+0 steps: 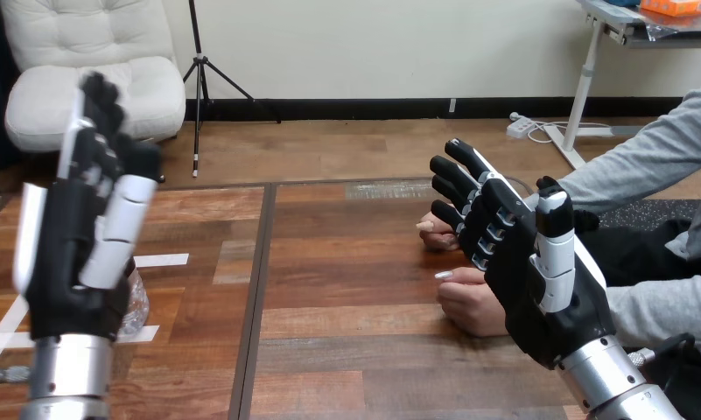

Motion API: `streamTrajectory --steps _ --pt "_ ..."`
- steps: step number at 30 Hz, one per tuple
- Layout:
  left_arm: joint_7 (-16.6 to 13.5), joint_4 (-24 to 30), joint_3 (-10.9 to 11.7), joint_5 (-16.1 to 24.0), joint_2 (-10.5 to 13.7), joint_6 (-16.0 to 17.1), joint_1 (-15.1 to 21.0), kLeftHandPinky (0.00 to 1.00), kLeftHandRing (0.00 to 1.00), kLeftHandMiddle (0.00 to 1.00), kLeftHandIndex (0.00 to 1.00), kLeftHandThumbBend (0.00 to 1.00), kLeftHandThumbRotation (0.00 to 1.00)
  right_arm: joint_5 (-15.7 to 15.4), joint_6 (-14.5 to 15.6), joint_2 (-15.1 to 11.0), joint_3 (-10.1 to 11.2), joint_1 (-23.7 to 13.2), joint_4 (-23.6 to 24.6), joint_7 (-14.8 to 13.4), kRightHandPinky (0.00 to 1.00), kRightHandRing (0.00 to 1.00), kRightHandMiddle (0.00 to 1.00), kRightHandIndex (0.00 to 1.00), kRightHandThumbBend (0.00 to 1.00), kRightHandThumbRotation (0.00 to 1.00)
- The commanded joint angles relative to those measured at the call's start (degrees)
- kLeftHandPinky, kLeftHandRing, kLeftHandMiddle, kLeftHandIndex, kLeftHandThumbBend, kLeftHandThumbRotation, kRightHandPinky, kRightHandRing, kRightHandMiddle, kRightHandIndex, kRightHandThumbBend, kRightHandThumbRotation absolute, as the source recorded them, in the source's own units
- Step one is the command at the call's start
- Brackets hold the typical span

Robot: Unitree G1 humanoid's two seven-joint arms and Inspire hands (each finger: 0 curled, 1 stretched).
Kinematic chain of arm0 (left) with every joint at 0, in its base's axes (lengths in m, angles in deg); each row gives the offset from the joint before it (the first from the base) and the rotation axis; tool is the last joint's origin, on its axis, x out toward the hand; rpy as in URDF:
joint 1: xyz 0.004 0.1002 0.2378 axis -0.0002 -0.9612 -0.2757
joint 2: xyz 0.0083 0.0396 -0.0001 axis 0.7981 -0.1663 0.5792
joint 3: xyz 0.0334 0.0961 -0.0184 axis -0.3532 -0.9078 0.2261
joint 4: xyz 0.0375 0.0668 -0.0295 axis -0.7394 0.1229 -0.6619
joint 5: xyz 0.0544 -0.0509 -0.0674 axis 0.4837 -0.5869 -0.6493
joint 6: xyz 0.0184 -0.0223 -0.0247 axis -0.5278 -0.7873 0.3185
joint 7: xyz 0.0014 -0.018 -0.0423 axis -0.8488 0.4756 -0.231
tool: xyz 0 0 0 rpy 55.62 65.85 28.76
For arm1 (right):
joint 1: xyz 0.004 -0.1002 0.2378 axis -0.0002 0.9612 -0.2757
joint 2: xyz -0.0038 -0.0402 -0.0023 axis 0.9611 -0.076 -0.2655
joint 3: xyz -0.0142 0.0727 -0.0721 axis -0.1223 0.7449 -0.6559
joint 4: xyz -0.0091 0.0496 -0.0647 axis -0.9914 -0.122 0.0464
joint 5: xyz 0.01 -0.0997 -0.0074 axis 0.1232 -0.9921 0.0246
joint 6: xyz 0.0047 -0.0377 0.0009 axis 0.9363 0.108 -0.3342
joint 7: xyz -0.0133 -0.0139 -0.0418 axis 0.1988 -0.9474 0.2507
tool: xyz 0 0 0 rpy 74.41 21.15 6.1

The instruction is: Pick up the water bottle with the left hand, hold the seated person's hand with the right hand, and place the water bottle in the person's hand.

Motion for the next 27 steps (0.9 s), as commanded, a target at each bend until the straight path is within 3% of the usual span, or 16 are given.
streamTrajectory --steps 1,13,27 --pt "-0.66 0.63 1.64 0.43 1.22 2.75 4.19 0.97 0.99 1.00 0.97 0.91 0.75 0.40 -0.80 0.73 0.65 -3.18 1.49 -0.04 1.00 0.99 0.96 0.97 1.00 1.00" --pt "-3.02 0.11 4.57 1.54 1.80 3.50 4.96 0.90 0.96 0.97 0.96 0.95 0.77 0.13 -1.01 0.51 0.69 -3.11 1.52 0.07 1.00 0.99 0.95 0.96 1.00 1.00" --pt "-3.82 -2.03 7.55 0.88 3.32 3.76 5.95 0.88 0.98 0.99 0.95 0.91 0.82 0.24 -0.55 0.42 0.70 -2.99 2.15 -0.13 1.00 0.99 0.96 0.96 1.00 1.00"
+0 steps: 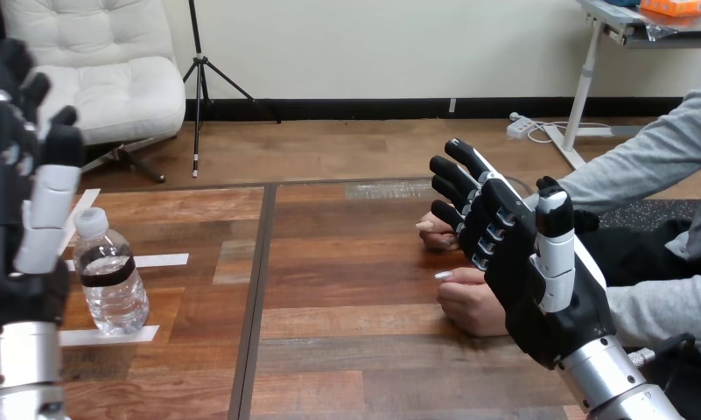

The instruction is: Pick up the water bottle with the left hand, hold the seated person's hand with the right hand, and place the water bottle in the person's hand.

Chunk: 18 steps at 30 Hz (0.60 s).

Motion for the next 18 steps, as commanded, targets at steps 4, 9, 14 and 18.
streamTrajectory --steps 4,9,14,18 --pt "-1.29 -0.86 2.31 0.22 1.74 0.60 3.05 0.89 0.99 0.99 0.95 0.90 0.84 0.25 -0.51 0.42 0.71 -2.95 2.26 -0.18 1.00 0.99 0.96 0.96 1.00 1.00" --pt "-2.08 -0.85 3.28 0.26 1.93 -0.09 2.95 0.91 1.00 1.00 0.96 0.89 0.86 0.37 -0.20 0.45 0.78 -2.83 2.44 -0.39 1.00 0.99 0.95 0.96 1.00 1.00" --pt "-2.69 -0.97 4.22 0.24 2.33 -0.60 2.80 0.95 1.00 1.00 0.97 0.88 0.87 0.19 -0.08 0.42 0.72 -2.78 2.59 -0.61 1.00 0.98 0.95 0.95 1.00 1.00" --pt "-2.76 -1.38 4.85 0.08 2.46 -0.53 2.83 0.98 1.00 1.00 0.98 0.86 0.87 0.24 0.21 0.27 0.64 -2.74 2.83 -0.64 1.00 0.98 0.95 0.95 1.00 1.00"
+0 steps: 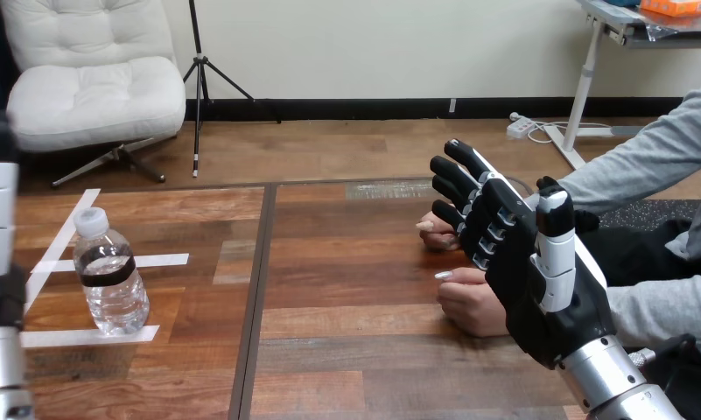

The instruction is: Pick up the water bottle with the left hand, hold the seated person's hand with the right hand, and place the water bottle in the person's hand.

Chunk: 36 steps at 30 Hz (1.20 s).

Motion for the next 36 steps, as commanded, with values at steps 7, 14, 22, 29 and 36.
streamTrajectory --steps 7,14,22,29,36 --pt "-0.47 -1.51 1.19 0.44 2.10 -0.42 2.91 1.00 1.00 1.00 0.99 0.82 0.88 0.15 0.12 0.18 0.55 -2.69 2.91 -0.24 1.00 0.98 0.95 0.95 1.00 1.00" --pt "-0.37 -3.31 1.43 0.46 2.30 -0.57 3.55 1.00 1.00 1.00 0.99 0.81 0.87 0.23 -0.13 0.22 0.58 -2.78 2.64 0.02 1.00 0.97 0.95 0.95 1.00 1.00" --pt "0.23 -6.88 1.41 0.09 2.48 0.25 4.68 1.00 1.00 1.00 1.00 0.82 0.85 0.52 0.05 0.15 0.63 -2.75 2.72 0.20 1.00 0.97 0.95 0.95 1.00 1.00" --pt "-0.68 -10.85 1.38 1.85 2.96 1.26 6.29 1.00 1.00 1.00 0.99 0.83 0.81 0.42 -0.05 0.15 0.65 -2.82 2.58 0.21 1.00 0.97 0.95 0.95 1.00 1.00" --pt "-2.18 -15.73 1.30 3.51 3.52 1.18 8.74 1.00 1.00 1.00 0.96 0.89 0.78 0.19 0.04 0.02 0.59 -2.86 2.69 0.14 1.00 0.97 0.95 0.95 1.00 1.00"
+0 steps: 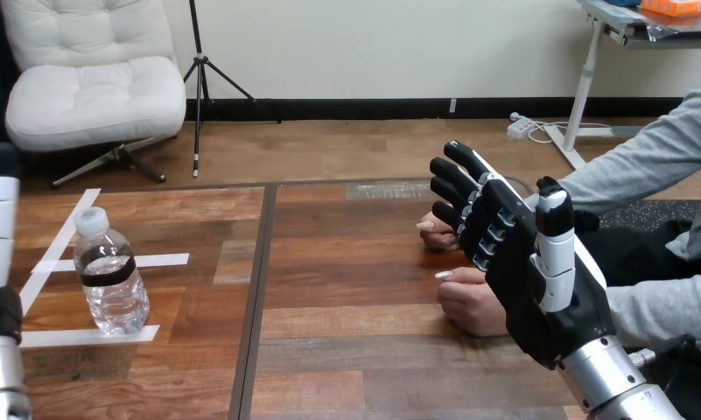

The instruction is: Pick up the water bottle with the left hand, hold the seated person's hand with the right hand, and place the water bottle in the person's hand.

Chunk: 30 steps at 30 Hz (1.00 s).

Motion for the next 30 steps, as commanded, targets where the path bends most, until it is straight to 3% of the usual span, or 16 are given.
streamTrajectory --steps 1,12,16,30 --pt "-0.56 -4.71 -0.58 1.18 2.26 1.58 6.12 1.00 1.00 1.00 0.96 0.89 0.78 0.19 -0.37 0.09 0.57 -2.86 2.63 0.20 1.00 0.97 0.95 0.95 1.00 1.00" --pt "0.12 -14.92 -1.08 1.48 4.30 2.59 11.05 1.00 1.00 1.00 0.98 0.84 0.76 0.36 -0.40 0.08 0.58 -2.89 2.50 0.39 0.99 0.97 0.95 0.96 1.00 1.00" --pt "1.67 -19.56 -0.97 0.09 4.80 3.33 13.47 1.00 1.00 1.00 0.99 0.82 0.76 0.29 -0.30 0.00 0.56 -2.92 2.49 0.42 0.99 0.97 0.95 0.96 1.00 1.00" --pt "4.00 -35.91 -0.72 -1.23 6.68 6.74 21.98 1.00 1.00 1.00 1.00 0.67 0.76 0.05 -0.40 0.06 0.49 -2.99 2.28 0.36 0.99 0.97 0.95 0.96 1.00 1.00"
